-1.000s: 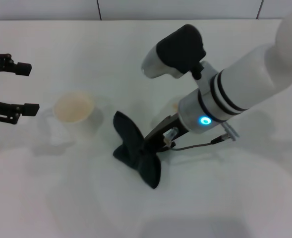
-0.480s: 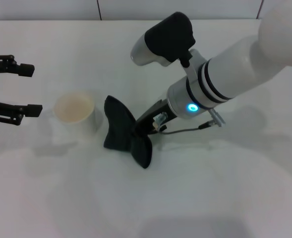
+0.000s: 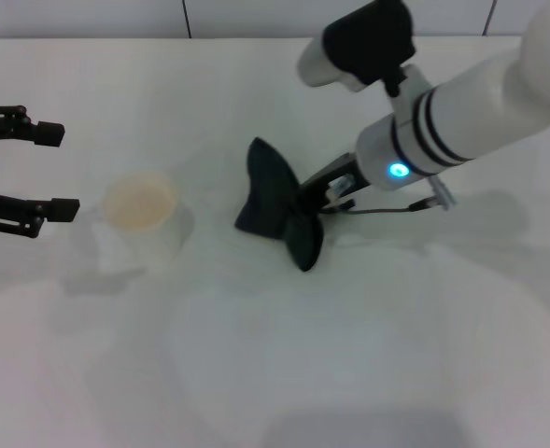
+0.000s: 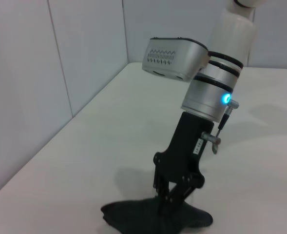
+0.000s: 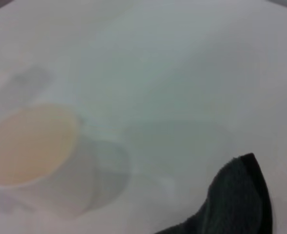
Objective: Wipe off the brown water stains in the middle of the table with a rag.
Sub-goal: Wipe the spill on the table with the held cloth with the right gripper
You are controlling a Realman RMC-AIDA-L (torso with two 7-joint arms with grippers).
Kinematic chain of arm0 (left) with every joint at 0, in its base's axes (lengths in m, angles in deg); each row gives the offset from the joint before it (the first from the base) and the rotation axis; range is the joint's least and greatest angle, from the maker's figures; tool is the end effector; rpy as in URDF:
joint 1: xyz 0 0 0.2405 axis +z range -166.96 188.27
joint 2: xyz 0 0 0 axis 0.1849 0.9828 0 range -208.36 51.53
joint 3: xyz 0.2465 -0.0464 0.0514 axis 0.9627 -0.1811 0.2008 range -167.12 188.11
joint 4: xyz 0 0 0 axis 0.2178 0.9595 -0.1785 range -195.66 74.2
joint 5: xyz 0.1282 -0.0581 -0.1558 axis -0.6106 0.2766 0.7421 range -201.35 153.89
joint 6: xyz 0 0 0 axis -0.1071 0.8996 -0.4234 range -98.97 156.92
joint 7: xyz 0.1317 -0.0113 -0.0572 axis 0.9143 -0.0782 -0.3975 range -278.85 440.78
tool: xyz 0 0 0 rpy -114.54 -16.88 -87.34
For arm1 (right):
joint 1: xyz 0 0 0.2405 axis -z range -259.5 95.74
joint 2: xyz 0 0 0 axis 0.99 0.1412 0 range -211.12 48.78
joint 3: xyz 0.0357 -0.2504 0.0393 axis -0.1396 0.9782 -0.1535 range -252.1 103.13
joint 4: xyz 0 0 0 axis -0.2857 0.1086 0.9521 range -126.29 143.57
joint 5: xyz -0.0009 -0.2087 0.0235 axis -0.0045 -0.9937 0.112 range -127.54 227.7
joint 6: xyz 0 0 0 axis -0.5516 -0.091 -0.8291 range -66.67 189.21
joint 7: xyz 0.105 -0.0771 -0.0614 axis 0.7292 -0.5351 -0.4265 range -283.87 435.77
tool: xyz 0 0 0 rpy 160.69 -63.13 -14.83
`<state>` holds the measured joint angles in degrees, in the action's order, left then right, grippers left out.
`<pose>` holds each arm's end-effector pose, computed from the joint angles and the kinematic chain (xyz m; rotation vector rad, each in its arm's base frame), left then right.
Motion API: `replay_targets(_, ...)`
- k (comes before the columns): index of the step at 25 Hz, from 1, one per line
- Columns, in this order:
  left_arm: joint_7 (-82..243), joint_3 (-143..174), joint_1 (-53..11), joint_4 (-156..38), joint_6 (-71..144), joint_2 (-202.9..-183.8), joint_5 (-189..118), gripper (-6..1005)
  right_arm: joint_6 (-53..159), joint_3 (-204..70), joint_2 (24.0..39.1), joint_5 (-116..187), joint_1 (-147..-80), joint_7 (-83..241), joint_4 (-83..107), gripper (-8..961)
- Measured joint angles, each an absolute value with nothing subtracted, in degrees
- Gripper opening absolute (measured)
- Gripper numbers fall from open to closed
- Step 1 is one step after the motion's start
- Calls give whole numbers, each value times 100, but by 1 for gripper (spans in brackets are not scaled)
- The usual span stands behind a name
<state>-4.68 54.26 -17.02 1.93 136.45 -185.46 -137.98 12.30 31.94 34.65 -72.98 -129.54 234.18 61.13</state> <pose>-0.2432 0.3251 0.1299 -2.8762 -0.1730 -0.3332 0.1268 0.3936 -0.1032 -2.6099 0.9338 -0.0905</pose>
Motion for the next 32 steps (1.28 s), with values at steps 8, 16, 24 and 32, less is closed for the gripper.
replay_targets(8,-465,5426,-1703,187,13630,-18546,-13798,888,1060,2783,3421,-7540,-12366,23377,6462,94)
replay_targets(16,-464,5427,-1703,184,13585,-18561,-13798,888,768,2550,3449,-7871,-11796,23416,7129,94)
replay_targets(24,-464,5427,-1734,185,13576,-18564,-13798,888,741,2973,3502,-7725,-12003,23483,7167,94)
replay_targets(32,-452,5426,-1758,187,13576,-18564,-13799,888,741,3667,3502,-7126,-12433,23581,7134,94)
